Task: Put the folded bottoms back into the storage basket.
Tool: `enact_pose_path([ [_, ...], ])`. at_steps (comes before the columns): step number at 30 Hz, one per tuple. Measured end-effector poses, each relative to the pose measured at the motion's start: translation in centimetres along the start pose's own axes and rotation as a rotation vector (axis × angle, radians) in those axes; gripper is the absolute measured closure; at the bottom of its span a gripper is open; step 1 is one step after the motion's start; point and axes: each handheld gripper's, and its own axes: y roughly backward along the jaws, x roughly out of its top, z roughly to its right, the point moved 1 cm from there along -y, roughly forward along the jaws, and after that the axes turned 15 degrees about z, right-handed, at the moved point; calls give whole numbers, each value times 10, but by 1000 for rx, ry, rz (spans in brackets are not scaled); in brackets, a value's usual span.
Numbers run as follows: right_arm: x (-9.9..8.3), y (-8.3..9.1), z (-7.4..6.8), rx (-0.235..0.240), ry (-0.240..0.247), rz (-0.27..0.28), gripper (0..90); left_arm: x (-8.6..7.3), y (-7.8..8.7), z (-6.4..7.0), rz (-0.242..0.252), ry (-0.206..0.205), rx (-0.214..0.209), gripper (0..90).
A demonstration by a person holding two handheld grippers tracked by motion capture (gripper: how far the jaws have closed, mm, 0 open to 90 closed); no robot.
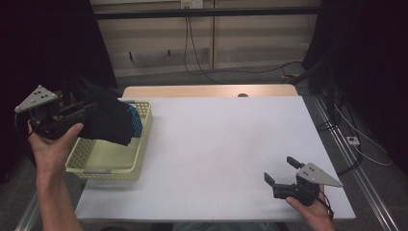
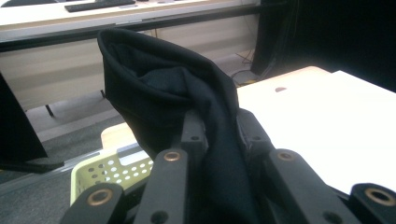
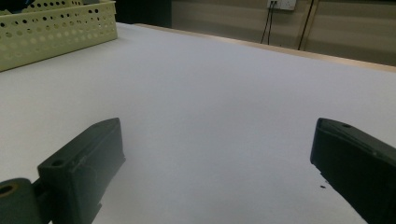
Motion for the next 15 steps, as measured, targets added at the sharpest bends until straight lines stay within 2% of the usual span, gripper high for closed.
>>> enact_pose_path([
  [5,0,0,-1,-2,3,2,25,-2,-2,-3,-21,16,44,764],
  [9,1,0,-2,1,6,5,25,-5,-4,0,-49,-10,58,764],
  [15,0,1,-1,2,4,3,25,-14,-3,-3,-76,-8,55,764],
])
